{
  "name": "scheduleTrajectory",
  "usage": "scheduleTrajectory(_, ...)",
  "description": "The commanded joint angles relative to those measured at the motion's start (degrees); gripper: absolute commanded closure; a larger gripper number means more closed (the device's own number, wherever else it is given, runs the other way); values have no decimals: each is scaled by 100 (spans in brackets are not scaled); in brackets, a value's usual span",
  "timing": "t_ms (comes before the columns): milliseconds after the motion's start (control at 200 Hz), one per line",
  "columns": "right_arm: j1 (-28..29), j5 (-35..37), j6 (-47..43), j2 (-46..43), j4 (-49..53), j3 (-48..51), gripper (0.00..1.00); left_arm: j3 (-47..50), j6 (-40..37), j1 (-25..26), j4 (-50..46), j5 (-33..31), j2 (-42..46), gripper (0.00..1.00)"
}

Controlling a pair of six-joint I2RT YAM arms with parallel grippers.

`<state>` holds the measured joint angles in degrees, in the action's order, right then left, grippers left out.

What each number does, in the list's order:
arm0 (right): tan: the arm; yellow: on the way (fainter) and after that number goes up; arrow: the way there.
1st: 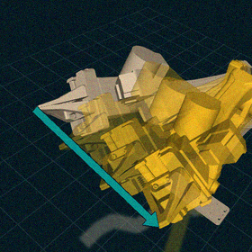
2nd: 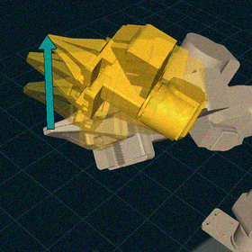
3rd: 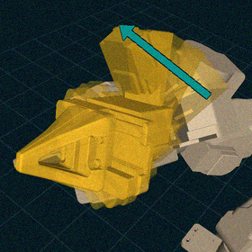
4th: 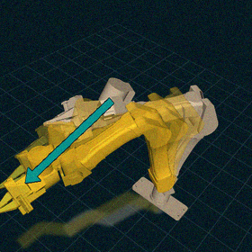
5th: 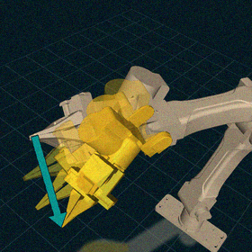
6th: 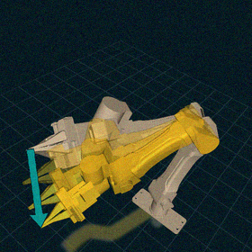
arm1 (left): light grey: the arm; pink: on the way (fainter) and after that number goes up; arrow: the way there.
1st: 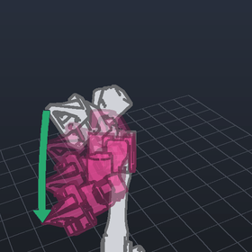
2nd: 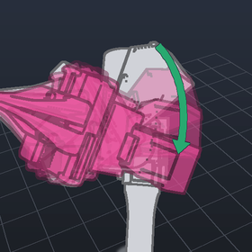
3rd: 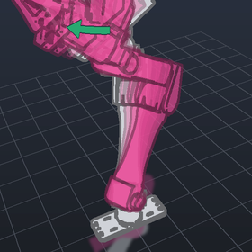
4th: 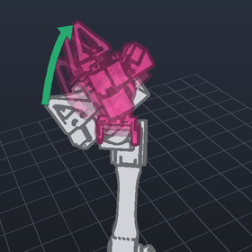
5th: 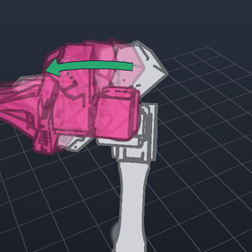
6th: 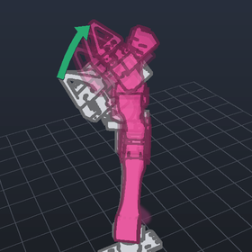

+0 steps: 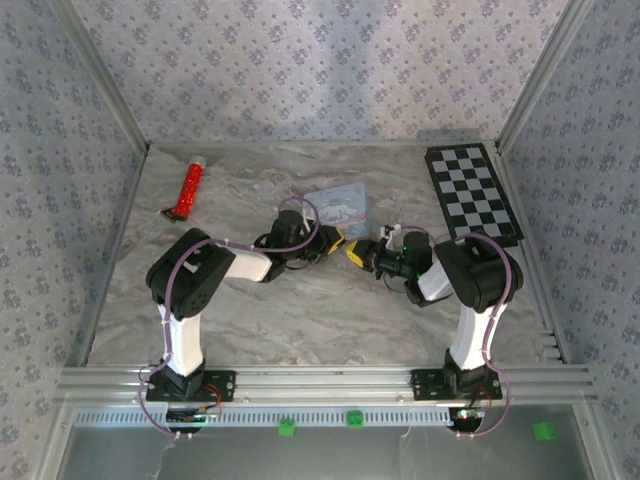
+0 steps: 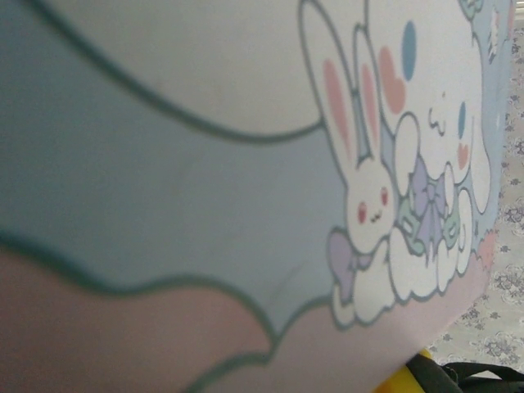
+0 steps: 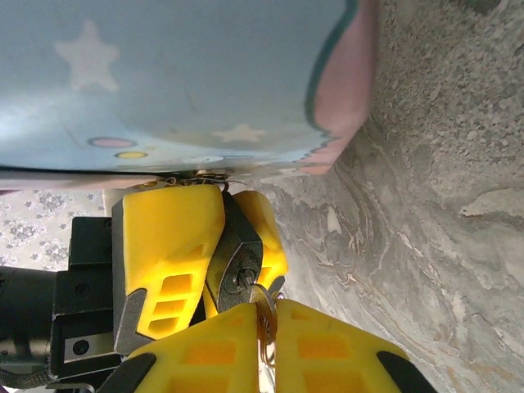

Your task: Unlock the padlock with the key

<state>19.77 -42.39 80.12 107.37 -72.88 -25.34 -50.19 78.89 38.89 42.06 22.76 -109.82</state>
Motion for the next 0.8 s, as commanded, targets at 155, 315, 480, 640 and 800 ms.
scheduleTrajectory(155,86,73,28,104,-187,-314,92,-177,-99,153,212,350,147,100)
scheduleTrajectory(315,157,56,91,100,-130,-545,93,-287,-132,280,160,378,86,100)
scheduleTrajectory(480,159,-31,-1,34,94,-655,94,-326,-289,302,-113,395,138,100)
scheduleTrajectory(640,88,-89,-83,-24,286,-613,94,-297,-377,303,-237,395,176,100)
scheduleTrajectory(800,-158,-203,605,399,-604,-573,95,-298,-487,302,-379,430,215,100)
